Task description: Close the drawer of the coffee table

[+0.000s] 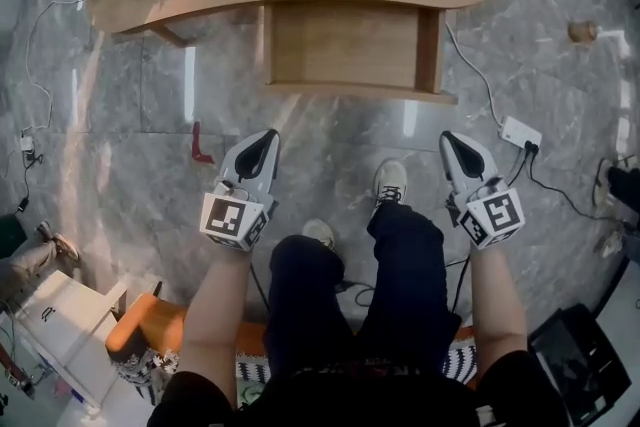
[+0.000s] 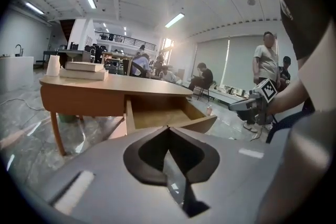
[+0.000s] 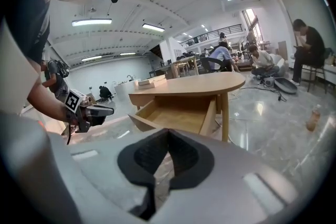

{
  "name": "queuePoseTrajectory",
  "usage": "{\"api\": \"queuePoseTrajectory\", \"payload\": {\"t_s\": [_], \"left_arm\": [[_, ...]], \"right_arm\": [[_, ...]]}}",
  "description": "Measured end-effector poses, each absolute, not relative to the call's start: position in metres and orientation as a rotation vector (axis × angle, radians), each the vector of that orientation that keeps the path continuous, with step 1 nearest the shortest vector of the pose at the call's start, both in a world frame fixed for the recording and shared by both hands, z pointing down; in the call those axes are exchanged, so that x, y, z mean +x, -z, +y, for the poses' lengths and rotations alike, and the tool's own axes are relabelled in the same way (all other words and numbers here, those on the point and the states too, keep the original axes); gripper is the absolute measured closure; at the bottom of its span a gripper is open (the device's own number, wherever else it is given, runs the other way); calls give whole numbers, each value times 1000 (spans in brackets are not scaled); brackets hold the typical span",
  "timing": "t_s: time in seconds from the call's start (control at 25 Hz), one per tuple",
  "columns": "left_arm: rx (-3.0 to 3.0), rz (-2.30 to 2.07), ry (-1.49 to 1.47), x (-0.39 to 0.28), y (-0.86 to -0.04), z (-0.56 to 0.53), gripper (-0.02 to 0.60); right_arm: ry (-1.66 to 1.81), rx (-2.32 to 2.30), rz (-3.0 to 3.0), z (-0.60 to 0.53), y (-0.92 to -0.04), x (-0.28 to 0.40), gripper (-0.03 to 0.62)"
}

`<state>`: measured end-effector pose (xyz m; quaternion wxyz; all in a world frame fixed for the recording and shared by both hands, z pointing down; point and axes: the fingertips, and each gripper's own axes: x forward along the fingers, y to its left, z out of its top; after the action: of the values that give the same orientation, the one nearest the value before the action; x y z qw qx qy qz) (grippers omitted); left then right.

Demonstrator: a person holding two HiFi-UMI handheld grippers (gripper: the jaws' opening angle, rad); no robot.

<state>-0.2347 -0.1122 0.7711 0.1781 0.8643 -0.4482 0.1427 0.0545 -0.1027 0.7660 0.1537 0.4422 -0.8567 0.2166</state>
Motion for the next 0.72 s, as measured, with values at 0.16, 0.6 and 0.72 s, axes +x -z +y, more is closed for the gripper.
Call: {"api": "queuePoseTrajectory", "payload": {"t_s": [0.16, 0.6, 0.72], "left_arm": [[2485, -1295, -418, -242, -807, -124, 578], [2466, -1531, -372, -273, -889, -146, 578], [2495, -1583, -370, -280, -894, -155, 567]], "right_arm": [[-605, 1291, -2463, -106, -812, 65, 595], [-522, 1416, -2409, -114, -899, 108, 594], [-487, 1412, -2440, -123, -903, 109, 551]]}}
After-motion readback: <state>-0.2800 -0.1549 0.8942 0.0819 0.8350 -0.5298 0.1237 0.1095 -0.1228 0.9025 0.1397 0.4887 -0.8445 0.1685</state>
